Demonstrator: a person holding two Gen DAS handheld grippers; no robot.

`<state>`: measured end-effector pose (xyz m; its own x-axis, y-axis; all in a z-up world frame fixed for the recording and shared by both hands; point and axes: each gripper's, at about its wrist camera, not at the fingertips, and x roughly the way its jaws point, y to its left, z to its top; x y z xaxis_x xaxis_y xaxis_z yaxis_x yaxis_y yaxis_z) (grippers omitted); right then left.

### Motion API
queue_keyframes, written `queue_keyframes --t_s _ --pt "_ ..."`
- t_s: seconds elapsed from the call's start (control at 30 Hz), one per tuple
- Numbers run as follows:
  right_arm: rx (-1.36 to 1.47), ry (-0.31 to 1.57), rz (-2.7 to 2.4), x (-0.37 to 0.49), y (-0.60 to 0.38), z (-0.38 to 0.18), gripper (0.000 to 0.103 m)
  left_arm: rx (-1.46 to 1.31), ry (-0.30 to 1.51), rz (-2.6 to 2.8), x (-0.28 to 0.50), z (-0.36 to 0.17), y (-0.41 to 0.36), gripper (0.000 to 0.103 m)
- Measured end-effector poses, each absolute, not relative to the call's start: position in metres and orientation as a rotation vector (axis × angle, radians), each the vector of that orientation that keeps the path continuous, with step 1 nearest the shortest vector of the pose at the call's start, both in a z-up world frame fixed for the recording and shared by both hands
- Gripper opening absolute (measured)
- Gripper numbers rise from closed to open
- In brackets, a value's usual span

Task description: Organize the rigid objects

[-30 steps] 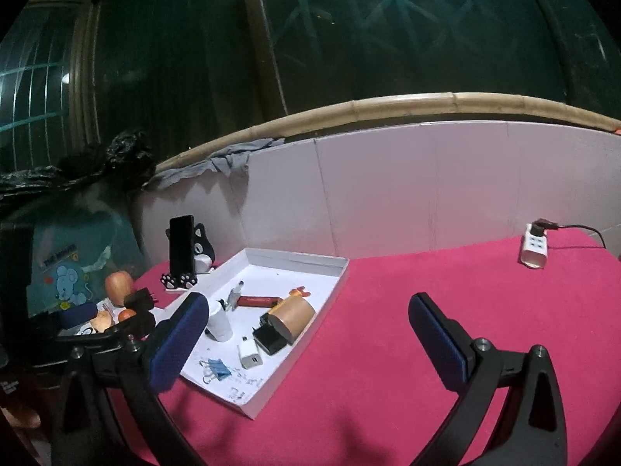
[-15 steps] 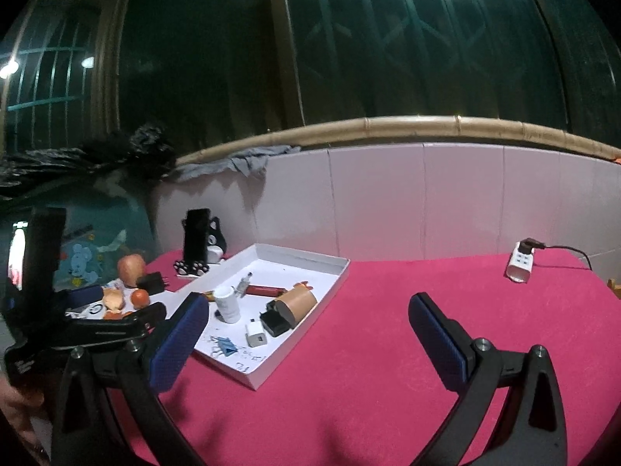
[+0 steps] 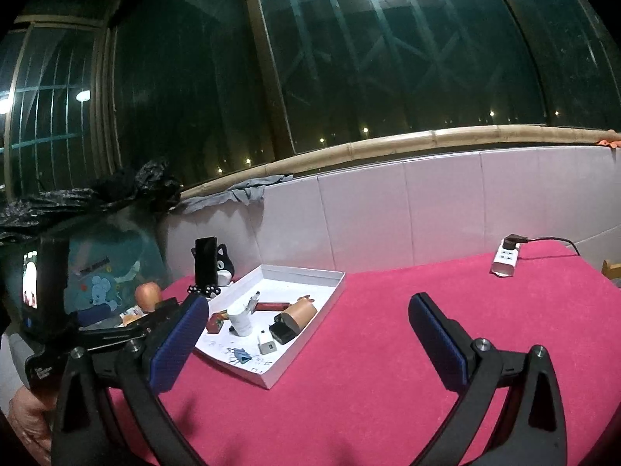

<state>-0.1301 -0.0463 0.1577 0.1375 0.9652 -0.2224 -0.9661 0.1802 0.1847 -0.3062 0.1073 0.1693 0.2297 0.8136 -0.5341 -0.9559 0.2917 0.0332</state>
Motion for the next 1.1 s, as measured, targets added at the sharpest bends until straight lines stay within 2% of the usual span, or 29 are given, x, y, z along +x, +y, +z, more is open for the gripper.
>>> queue_keyframes --t_s 1.1 --pt "-0.002 0.255 1.370 -0.136 -0.085 0.161 0.103 -0.331 0.471 1.263 -0.326 0.182 0.066 0.103"
